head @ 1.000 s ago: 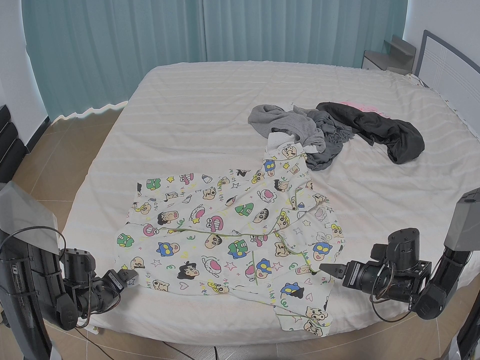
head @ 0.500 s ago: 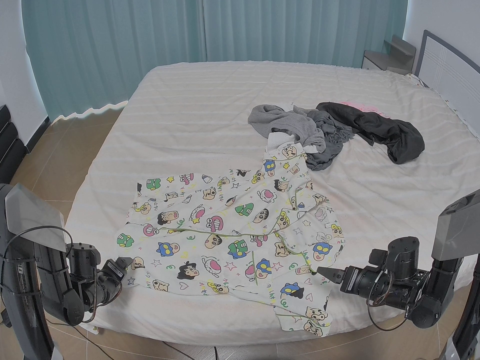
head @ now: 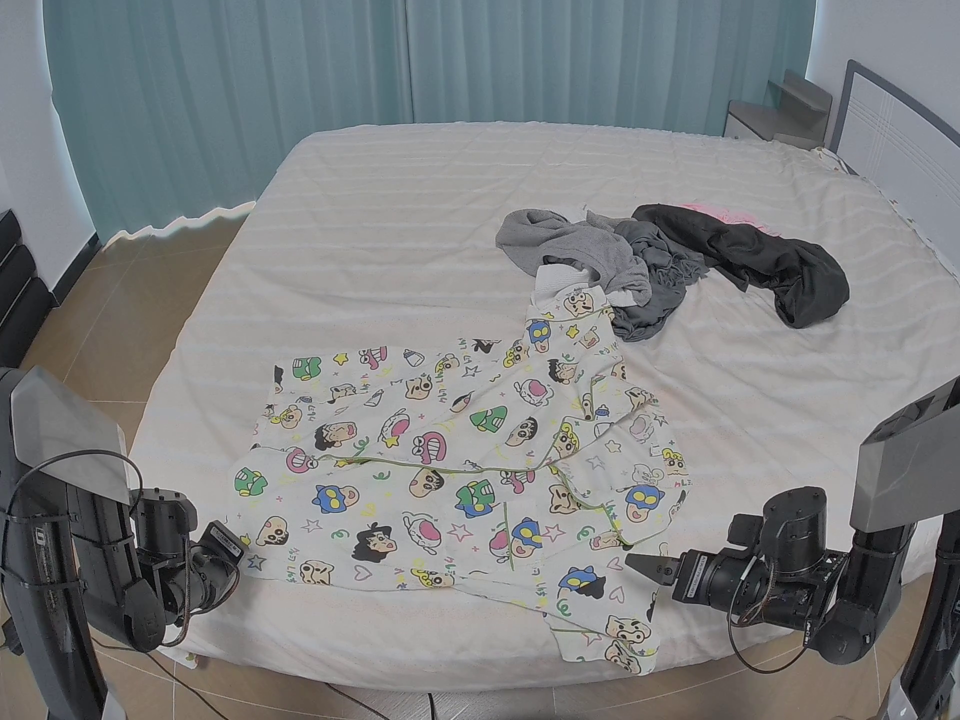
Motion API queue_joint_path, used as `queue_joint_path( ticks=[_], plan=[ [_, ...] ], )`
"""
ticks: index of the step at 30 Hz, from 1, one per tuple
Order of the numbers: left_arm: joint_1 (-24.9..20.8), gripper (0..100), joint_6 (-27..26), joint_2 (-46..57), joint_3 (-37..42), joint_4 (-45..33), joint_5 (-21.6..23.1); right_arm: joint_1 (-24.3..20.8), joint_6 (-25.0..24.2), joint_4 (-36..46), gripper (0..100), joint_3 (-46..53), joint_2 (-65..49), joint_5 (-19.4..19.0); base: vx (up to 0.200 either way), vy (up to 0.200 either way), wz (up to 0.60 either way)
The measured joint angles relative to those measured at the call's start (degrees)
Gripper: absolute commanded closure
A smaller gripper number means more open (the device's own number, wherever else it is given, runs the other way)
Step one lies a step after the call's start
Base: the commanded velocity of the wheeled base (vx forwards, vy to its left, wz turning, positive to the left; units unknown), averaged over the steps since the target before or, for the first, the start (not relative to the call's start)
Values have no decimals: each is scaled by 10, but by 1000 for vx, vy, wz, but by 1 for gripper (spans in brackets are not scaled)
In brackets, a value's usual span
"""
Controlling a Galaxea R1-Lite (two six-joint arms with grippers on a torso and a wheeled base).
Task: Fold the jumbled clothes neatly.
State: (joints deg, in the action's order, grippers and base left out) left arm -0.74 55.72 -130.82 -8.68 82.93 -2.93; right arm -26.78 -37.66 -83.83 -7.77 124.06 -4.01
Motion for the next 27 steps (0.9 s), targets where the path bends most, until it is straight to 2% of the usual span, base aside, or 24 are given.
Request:
queue_joint_path(
  ticks=[4, 10, 16, 27],
  plan=[
    [9, 100, -5, 4, 9, 0, -1, -2, 2, 1, 0, 1, 7, -1, 0, 0, 0],
    [13, 100, -42, 11, 28, 8, -1, -18, 23, 3, 0, 4, 26, -2, 0, 0, 0],
    [11, 100, -44, 9, 37, 40, -1, -41, 38, 6, 0, 17, 44, -6, 0, 0, 0],
    [10, 100, -44, -10, 41, 60, -1, -87, 121, 0, 0, 55, 69, -7, 0, 0, 0]
  ],
)
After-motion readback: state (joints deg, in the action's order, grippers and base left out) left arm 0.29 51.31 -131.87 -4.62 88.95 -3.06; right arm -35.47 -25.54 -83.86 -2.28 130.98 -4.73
